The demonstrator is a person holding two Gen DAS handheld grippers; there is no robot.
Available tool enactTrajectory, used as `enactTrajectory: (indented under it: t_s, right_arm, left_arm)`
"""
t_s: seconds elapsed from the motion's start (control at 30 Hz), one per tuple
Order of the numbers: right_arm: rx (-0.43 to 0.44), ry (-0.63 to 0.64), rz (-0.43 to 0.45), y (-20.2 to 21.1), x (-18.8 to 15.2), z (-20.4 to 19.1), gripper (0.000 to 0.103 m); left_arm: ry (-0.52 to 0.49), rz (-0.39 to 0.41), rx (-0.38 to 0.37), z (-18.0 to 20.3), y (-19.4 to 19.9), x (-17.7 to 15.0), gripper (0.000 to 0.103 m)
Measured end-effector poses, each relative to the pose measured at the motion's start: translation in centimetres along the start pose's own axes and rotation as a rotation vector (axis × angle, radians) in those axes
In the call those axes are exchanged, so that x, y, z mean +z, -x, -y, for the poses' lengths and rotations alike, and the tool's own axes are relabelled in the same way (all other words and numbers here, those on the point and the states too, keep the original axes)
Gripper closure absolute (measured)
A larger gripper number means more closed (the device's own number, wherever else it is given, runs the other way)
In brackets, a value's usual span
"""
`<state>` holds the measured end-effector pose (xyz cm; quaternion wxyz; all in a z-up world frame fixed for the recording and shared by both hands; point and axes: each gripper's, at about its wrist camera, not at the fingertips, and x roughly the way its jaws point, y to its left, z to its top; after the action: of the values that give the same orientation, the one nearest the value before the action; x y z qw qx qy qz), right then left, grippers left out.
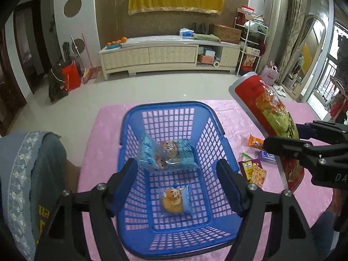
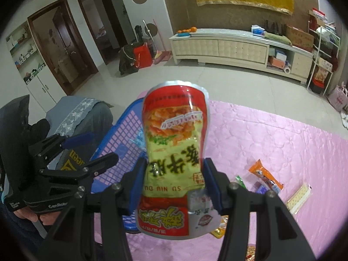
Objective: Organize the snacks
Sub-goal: 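Lower the red-yellow pouch into the basket and open the right tool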
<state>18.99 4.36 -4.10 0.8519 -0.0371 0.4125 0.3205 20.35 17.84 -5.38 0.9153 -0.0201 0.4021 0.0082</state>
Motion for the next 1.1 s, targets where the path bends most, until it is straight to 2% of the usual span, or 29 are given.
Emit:
enactTrajectory:
  t_s: [0.27,0.5,0.77,1.0,1.03,1.1]
  right_arm:
    - [-0.001,0.054,-0.019,-1.4,1.2,-2.9,0.046]
    - [-0.025,0.096,-0.078,-5.0,2.2,-4.7,0.046]
    - [-0.061,0.076,-0.148,-9.1,2.7,-3.9,0.045]
    - [-0.105,0.106,-0.154,-10.4,2.7,-4.2,0.045]
    - [-0.105,0.107,-0.157,-10.6,2.9,-4.2,0.042]
    - [-0.120,0.130,-0.150,-10.8,3.0,-4.3,0.029]
  left_arm:
    - [0.035,0.022,0.030,-3.3,1.4,-0.2,0.030]
    - [0.091,0.010,0.045,-6.7,0.6,-0.6,0.030]
    - [0.134,-0.006,0.011,-8.7,-1.9,-1.3,0.030]
    - [0.135,-0.009,-0.002,-8.8,-3.0,-1.1,0.030]
    - [0.135,-0.008,-0.001,-8.7,-3.1,-1.1,0.030]
    - [0.138,-0.008,-0.001,-8.6,-3.2,-1.2,0.030]
